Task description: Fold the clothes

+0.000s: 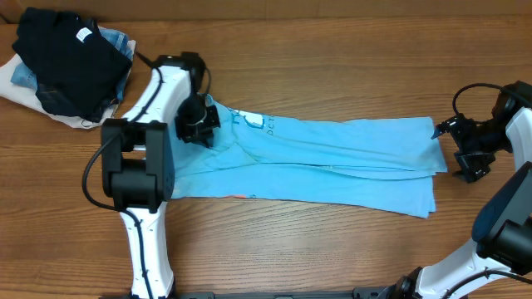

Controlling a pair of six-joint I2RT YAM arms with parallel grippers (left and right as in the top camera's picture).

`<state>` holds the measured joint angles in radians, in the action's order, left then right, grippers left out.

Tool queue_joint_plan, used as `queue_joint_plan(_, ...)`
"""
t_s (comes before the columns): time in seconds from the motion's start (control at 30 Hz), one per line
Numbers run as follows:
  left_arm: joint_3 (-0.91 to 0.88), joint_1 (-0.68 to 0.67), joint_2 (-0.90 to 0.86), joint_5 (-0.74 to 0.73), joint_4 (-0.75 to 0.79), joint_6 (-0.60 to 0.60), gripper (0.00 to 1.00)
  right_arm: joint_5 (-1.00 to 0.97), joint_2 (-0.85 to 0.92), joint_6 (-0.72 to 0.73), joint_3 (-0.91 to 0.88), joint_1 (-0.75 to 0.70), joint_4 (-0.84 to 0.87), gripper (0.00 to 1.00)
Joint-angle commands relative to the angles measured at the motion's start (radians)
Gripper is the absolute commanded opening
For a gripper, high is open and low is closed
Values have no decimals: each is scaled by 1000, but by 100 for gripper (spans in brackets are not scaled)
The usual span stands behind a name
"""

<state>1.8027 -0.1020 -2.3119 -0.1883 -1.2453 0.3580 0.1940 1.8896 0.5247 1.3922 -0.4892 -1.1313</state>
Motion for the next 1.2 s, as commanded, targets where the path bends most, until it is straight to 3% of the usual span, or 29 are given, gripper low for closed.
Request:
queue_joint_plan(0.0, -44, 51, -23, 41, 47, -23, 12, -7, -33, -33, 26, 6, -7, 100)
queue_joint_plan(0.23, -121, 135, -23, 43, 125, -20, 16, 32, -33, -105, 26, 10, -9, 100)
queue_joint_plan(0.47, -122, 243, -23, 76, 117, 50, 13, 69, -32, -220, 26, 37, 5, 100)
queue_joint_plan(0.67, -122, 348, -23, 76, 94, 49, 14, 70, -32, -219, 20, 39, 19, 100)
queue_joint_plan(0.97, -75, 377, -20, 64, 40, 30, 22, 100, -32, -245, -16, 88, 49, 100)
queue_joint_plan(1.17, 22, 375, 22, 61, -61, 30, 19, 116, -32, -284, -51, 156, 103, 100)
